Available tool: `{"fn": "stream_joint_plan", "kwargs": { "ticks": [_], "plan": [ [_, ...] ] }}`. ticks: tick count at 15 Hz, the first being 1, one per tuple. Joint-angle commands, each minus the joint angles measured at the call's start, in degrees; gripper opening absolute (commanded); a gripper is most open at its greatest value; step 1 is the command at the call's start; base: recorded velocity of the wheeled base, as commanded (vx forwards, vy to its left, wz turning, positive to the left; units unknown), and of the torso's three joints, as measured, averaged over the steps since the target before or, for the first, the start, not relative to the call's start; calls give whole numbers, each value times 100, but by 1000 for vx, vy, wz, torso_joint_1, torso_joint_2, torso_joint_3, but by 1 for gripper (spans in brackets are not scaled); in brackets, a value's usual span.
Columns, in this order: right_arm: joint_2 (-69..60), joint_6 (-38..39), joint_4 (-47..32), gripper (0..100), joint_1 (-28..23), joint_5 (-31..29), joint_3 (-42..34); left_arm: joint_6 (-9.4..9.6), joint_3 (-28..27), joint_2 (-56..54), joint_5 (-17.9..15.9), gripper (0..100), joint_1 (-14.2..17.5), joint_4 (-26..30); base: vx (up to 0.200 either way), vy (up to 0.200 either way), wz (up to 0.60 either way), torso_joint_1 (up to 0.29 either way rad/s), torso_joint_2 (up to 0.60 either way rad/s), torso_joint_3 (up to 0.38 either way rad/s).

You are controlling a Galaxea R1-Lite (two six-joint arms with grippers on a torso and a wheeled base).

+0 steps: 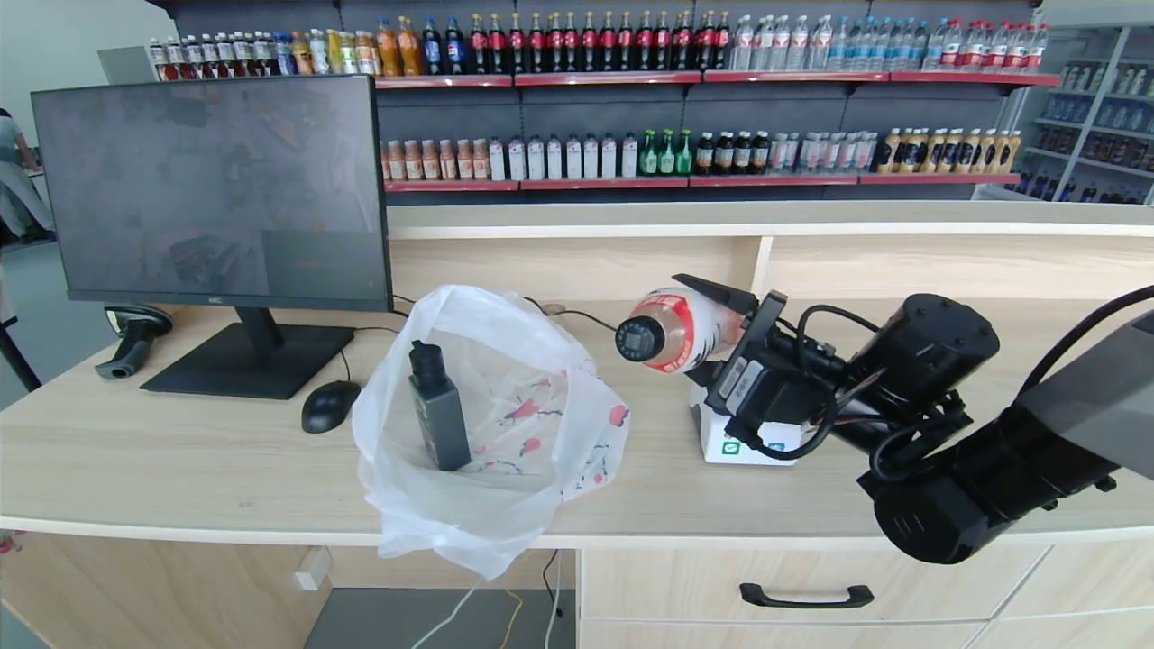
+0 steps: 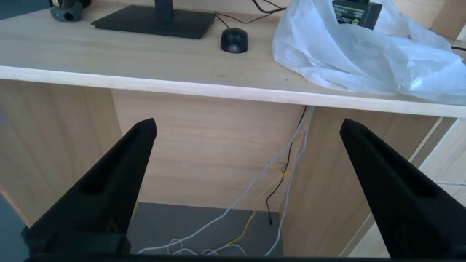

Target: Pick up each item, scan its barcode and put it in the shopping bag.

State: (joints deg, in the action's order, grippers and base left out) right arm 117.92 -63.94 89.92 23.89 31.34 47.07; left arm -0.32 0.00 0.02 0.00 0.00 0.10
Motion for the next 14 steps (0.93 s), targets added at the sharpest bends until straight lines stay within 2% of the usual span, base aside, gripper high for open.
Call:
{"fn": "stream_joint_plan", "kwargs": {
  "ticks": [1, 5, 9, 14],
  "plan": [
    [135, -66, 8, 0, -210, 135, -101, -3, 0, -2, 0, 100, 0, -1, 0, 0, 0, 0, 0, 0],
    [117, -365, 8, 0, -799, 926, -435, -3, 0, -2, 0, 100, 0, -1, 0, 0, 0, 0, 0, 0],
    [231, -558, 8, 0, -966, 1208, -558, -3, 0, -2, 0, 100, 0, -1, 0, 0, 0, 0, 0, 0],
    [267, -576, 8, 0, -983, 1216, -523, -3, 0, -2, 0, 100, 0, -1, 0, 0, 0, 0, 0, 0]
  ]
}}
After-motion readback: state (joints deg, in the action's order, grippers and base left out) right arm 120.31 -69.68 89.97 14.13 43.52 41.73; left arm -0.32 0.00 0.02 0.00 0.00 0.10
